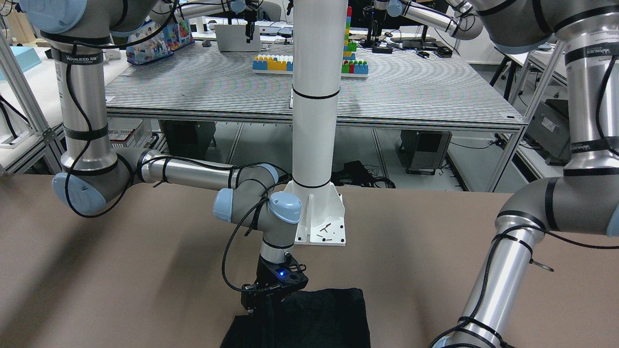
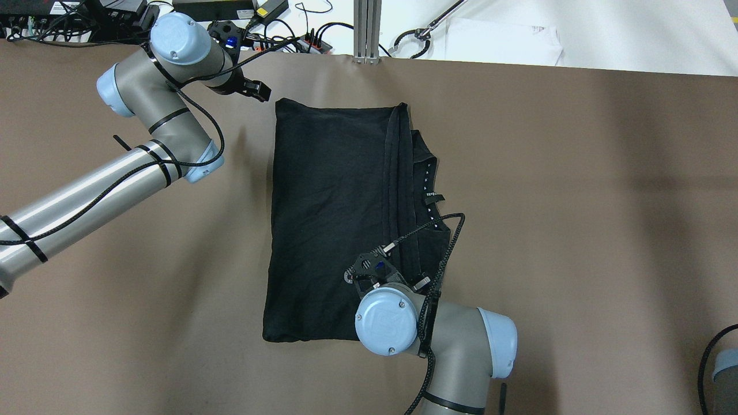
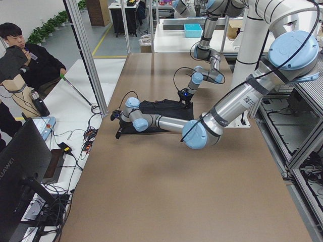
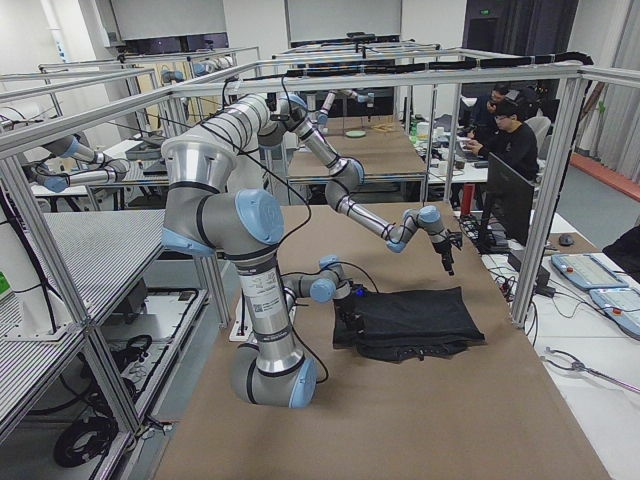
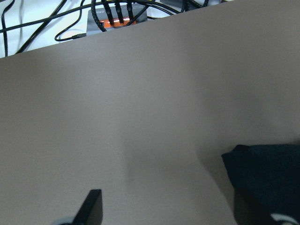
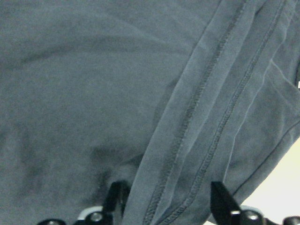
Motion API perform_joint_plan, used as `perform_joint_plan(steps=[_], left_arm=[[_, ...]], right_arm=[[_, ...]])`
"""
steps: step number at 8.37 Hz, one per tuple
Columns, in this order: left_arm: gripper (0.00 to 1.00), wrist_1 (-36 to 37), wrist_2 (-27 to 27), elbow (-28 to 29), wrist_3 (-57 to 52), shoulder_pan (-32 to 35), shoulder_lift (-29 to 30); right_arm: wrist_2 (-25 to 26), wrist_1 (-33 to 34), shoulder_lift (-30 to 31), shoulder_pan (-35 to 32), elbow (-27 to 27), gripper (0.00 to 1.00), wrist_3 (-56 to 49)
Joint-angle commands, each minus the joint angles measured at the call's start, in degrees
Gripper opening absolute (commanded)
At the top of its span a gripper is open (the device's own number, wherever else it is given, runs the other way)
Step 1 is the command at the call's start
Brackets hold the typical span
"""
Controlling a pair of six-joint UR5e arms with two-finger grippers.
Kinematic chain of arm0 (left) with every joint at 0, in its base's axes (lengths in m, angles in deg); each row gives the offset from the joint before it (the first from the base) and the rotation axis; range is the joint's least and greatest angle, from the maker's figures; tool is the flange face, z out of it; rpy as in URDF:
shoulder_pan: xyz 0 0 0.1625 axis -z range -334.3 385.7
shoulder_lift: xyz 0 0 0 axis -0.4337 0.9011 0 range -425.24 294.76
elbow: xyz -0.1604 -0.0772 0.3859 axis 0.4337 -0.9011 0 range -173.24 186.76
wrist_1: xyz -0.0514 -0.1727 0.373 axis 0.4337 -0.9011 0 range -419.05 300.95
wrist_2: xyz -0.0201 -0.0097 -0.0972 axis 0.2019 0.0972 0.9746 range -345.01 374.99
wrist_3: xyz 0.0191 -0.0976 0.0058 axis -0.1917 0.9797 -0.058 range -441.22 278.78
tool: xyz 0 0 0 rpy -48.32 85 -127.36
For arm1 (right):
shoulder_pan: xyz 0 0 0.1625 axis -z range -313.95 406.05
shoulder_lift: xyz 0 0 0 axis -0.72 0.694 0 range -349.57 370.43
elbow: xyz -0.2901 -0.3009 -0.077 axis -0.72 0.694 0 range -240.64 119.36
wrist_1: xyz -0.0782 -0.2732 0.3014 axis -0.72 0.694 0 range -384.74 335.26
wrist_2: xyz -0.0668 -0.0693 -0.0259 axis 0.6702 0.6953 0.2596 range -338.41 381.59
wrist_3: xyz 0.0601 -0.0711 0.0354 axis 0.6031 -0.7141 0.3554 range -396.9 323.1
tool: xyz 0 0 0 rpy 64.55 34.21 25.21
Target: Fold clothes
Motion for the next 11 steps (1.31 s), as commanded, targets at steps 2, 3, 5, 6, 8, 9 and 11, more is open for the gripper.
perform_joint_plan(steps=[2,3,5,6,8,9,11], left_arm=[[1.00,-0.05,-0.05,0.00,-0.09,0.00,-0.33],[1.00,-0.05,-0.05,0.00,-0.09,-0.09,-0.33],[1.00,-0.05,-0.05,0.00,-0.09,-0.09,-0.33],[1.00,-0.05,-0.05,0.00,-0.09,-0.09,-0.33],[1.00,-0.05,-0.05,0.00,-0.09,-0.09,-0.33],[1.00,-0.05,-0.05,0.00,-0.09,-0.09,-0.33],[1.00,-0.05,-0.05,0.00,-0.09,-0.09,-0.33]], right_arm=[[0.94,0.93,0.10,0.40,-1.27,0.58,-0.24],[0.94,0.94,0.54,0.40,-2.32,0.57,-0.24],[0.94,0.85,0.80,0.40,-2.59,0.48,-0.15],[0.94,0.85,0.80,0.40,-2.59,0.40,-0.15],[1.11,0.85,0.80,0.57,-2.51,0.37,0.20],[1.11,0.85,0.72,1.18,-2.51,0.34,0.55],[1.20,0.85,0.80,1.19,-2.51,0.24,0.64]])
